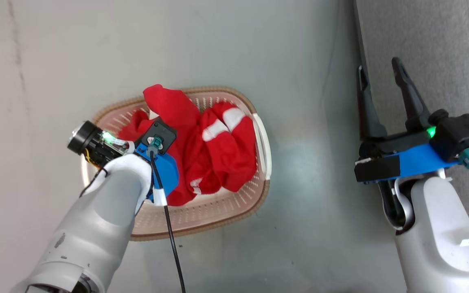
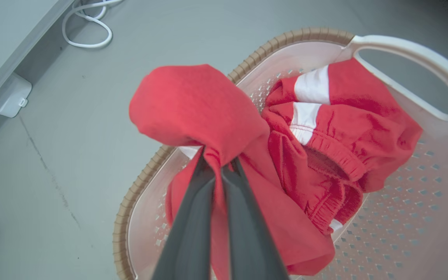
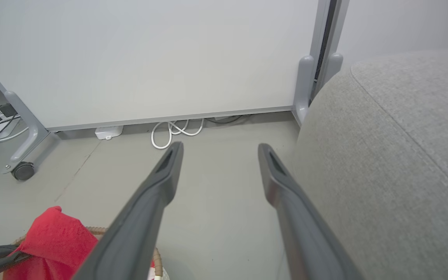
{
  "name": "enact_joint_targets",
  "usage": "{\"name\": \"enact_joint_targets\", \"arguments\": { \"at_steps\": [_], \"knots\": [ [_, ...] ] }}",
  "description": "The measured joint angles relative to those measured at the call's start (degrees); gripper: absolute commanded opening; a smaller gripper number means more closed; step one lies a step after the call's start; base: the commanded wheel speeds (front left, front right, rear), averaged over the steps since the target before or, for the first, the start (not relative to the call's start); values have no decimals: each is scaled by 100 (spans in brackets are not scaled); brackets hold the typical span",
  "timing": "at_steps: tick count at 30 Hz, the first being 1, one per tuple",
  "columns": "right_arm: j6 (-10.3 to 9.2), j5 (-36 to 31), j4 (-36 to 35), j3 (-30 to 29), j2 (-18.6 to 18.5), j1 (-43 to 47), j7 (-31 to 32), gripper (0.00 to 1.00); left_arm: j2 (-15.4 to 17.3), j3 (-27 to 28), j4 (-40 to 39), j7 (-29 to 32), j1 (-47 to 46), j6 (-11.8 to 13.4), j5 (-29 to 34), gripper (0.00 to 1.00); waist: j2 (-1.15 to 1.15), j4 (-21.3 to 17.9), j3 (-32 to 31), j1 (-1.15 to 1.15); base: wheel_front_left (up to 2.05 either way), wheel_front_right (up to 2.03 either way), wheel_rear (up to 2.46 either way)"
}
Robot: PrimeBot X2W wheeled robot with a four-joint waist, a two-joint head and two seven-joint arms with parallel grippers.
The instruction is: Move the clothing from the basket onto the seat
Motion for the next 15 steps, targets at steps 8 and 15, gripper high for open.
{"name": "enact_joint_targets", "arguments": {
  "at_steps": [8,15],
  "knots": [
    [0,-52,126,-66,-1,307,0,100,-136,130,-348,-146,227,90,-323,0,0,235,-688,0,0,0,0],
    [0,-78,219,-105,-1,611,0,100,-120,299,-1367,-158,580,192,-519,0,0,406,-1267,0,0,0,0]
  ]
}}
